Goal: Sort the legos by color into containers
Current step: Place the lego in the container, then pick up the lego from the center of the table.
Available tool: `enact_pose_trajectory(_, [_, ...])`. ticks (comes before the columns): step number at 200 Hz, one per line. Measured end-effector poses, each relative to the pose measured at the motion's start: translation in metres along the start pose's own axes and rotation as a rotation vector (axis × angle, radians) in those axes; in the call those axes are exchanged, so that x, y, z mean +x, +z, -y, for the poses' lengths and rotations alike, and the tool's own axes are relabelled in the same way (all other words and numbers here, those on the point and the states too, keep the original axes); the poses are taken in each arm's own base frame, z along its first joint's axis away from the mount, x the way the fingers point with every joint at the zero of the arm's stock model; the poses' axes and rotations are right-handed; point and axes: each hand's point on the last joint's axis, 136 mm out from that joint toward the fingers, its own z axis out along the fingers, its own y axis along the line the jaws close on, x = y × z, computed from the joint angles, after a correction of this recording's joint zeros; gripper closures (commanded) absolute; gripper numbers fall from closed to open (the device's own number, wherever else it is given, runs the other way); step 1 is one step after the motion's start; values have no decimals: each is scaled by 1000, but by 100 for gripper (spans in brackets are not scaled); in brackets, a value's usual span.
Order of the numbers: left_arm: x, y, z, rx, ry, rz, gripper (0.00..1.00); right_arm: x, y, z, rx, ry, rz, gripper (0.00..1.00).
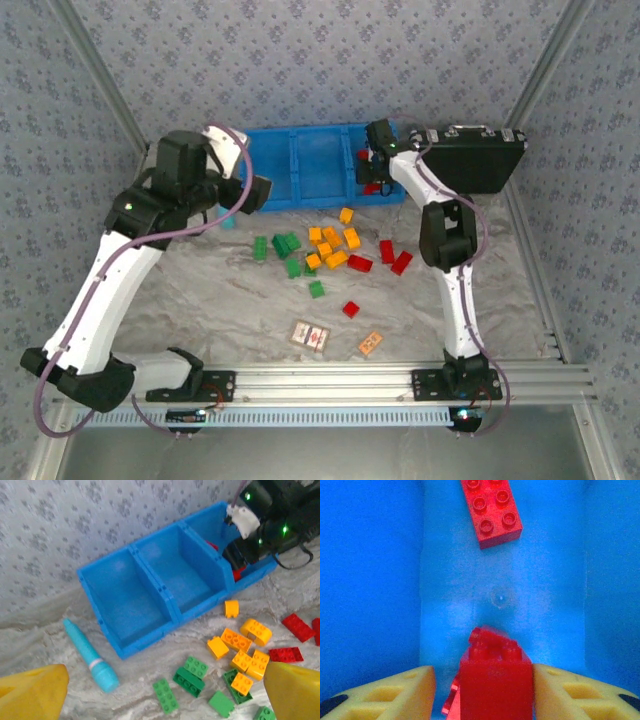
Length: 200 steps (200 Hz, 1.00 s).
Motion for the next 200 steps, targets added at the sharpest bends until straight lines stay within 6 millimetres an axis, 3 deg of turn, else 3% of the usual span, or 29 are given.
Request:
enact_pose_trajectory(18, [-10,-9,-1,-1,19,13,0,6,-20,1,-2,-5,3,38])
enact_pose_trajectory(40, [-7,-13,-1,1,34,-5,0,19,-56,4,-4,-13,20,35])
enact_pose_trajectory(69, [-1,-14,-1,4,36,-30,0,50,-109,10,-15,-19,46,33])
enact_pose_trajectory(87, [-1,-19,0,9,35,-22,0,74,-126,13,-22,-24,48,32])
enact_pose_trajectory(106, [-3,-26,0,12,33,-5,0,103,-125,14,-22,-34,18,32])
enact_pose_trajectory(145, [-8,-37,1,23,26,11,0,160,-100,16,-20,-32,-93,32])
enact_pose_trajectory(171, [-13,-42,1,24,20,29,0,174,-92,14,-29,-28,-116,35])
enact_pose_trajectory(200, [-12,-43,0,20,17,18,0,175,-82,7,-42,-28,-117,37])
